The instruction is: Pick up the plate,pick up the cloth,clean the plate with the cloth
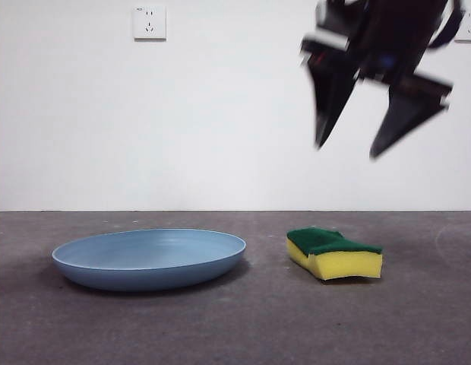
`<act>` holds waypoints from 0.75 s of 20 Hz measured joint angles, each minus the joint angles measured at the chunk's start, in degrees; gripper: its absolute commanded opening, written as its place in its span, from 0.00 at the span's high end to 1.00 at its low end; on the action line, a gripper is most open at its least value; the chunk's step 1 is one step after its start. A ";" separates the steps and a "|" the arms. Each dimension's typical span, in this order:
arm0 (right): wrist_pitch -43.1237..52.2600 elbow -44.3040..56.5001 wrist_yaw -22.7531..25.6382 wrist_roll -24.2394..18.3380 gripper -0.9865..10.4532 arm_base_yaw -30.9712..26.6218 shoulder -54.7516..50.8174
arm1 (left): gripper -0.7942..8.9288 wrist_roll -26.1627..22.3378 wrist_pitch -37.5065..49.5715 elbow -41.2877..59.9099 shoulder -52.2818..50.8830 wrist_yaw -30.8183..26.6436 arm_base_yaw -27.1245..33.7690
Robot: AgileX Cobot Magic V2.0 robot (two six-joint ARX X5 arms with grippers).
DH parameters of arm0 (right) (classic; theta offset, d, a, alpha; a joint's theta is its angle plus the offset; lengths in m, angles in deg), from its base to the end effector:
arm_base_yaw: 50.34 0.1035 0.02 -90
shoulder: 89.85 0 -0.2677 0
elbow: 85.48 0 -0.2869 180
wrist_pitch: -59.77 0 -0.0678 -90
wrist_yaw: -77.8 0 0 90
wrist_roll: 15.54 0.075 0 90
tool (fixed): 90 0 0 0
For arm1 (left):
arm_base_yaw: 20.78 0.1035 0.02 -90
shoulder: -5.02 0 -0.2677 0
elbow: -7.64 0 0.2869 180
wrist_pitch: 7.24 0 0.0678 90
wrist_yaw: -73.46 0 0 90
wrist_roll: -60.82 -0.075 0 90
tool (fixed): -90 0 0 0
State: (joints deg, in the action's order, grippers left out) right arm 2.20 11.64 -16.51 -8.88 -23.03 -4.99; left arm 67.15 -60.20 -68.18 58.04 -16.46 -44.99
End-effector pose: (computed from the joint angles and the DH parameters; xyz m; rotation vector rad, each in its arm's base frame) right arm 0.3129 0.1679 0.2373 -0.1064 1.0562 0.4394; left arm 0.2252 -0.1014 0.3568 0.0044 0.5403 -0.3846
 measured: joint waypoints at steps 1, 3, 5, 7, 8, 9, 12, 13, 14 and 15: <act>-0.17 0.00 0.02 -0.04 0.92 0.00 -2.47 | 0.93 -0.52 -1.09 0.00 0.00 -0.17 0.00; -0.15 0.00 0.02 -0.22 0.92 0.00 -7.63 | 0.93 -1.07 -1.99 0.00 0.00 0.11 0.00; -0.13 0.00 0.02 -0.46 0.92 0.04 -12.72 | 0.93 -1.84 -2.12 0.00 -0.42 0.09 0.00; -0.04 0.00 1.79 -0.74 0.92 0.17 -16.70 | 0.93 -2.36 -2.99 0.00 -1.97 0.09 0.00; 0.24 0.00 4.26 -1.18 0.92 0.59 -18.75 | 0.93 -2.43 -3.50 0.00 -3.30 0.04 -0.04; 0.98 0.13 7.08 -1.60 0.92 1.29 -21.22 | 0.93 -2.58 -3.54 0.11 -5.29 -0.79 -0.24; 5.57 3.34 9.75 -2.16 0.92 3.34 -29.33 | 0.93 -2.78 -2.40 2.78 -13.18 -6.86 -0.42; 6.69 4.76 10.58 -2.16 0.92 3.78 -31.71 | 0.93 -2.78 -1.38 4.33 -15.67 -8.79 -0.42; 7.93 6.75 11.93 -2.21 0.92 4.35 -34.56 | 0.93 -2.78 0.04 6.47 -18.99 -10.14 -0.42; 9.25 8.66 12.87 -2.19 0.92 4.76 -36.79 | 0.93 -2.75 1.75 8.41 -21.81 -10.47 -0.42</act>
State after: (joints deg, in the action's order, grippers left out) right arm 11.45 20.29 -3.64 -11.07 -18.26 -41.78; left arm 64.40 -58.45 -59.77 36.22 -26.93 -45.40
